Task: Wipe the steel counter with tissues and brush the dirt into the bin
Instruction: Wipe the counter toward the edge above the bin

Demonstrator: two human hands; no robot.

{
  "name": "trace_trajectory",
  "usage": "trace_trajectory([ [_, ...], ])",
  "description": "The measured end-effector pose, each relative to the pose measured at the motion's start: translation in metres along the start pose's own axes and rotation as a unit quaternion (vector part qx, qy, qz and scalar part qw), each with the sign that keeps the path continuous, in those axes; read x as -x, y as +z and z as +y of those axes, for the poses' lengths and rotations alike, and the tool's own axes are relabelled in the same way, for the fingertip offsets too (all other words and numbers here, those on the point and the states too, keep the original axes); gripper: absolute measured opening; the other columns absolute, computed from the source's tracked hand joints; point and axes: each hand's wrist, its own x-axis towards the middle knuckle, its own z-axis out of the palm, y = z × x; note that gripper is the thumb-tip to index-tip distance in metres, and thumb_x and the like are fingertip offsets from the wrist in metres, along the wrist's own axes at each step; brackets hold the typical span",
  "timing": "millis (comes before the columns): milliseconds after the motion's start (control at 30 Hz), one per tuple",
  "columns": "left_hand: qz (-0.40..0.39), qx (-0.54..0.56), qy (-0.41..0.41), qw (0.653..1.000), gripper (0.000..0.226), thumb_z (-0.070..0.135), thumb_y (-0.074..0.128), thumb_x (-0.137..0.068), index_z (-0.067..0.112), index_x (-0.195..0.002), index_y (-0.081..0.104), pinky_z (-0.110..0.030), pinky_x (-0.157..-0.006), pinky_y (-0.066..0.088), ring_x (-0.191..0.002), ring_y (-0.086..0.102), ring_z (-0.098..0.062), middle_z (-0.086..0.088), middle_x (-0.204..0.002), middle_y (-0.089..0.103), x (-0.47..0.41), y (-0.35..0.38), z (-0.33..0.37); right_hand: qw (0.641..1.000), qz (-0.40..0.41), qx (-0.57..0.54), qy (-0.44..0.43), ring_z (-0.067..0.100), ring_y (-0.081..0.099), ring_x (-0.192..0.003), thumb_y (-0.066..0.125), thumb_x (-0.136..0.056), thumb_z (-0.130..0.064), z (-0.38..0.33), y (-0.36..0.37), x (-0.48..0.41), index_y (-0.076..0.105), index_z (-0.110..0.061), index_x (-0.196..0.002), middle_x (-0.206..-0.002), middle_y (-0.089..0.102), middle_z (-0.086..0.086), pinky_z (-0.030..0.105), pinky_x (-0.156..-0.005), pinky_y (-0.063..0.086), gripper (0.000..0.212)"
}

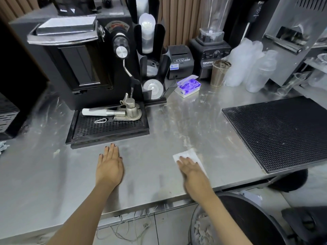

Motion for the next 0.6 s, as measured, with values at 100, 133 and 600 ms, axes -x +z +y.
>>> trace_trajectory([
  [100, -0.001, -0.005, 0.000, 1.000, 0.051, 0.022, 0.019, -0.098, 0.010, -0.147, 0.012, -0.036, -0.118, 0.006, -0.144, 0.001, -0.020, -0.004, -0.157, 0.005, -0.001, 0.000, 0.000, 0.998, 0.003, -0.004, 0.062, 0.014, 0.012, -0.144, 0.032, -0.085, 0.010, 0.009, -0.023, -0.004, 0.033, -0.016, -0.143, -0.153, 0.022, -0.003, 0.017, -0.110, -0.005, 0.064],
  [133, -0.003, -0.007, -0.004, 1.000, 0.051, 0.021, 0.020, -0.098, 0.009, -0.147, 0.013, -0.037, -0.118, 0.006, -0.144, 0.001, -0.021, -0.004, -0.157, 0.005, -0.001, -0.001, 0.001, 0.999, 0.001, -0.009, 0.053, 0.011, 0.009, -0.144, 0.031, -0.082, 0.014, 0.003, -0.027, -0.002, 0.030, -0.016, -0.144, -0.153, 0.019, -0.004, 0.016, -0.110, -0.007, 0.068],
  [600, -0.001, 0.075, 0.130, 0.989, 0.051, 0.026, 0.024, -0.099, 0.007, -0.146, 0.018, -0.027, -0.115, -0.005, -0.144, 0.001, -0.018, -0.006, -0.156, 0.009, -0.026, 0.015, 0.103, 0.989, 0.055, -0.102, 0.096, 0.015, 0.017, -0.143, 0.033, -0.086, 0.013, 0.027, -0.042, -0.025, 0.044, -0.013, -0.136, -0.149, 0.032, 0.001, 0.018, -0.113, 0.004, 0.057],
])
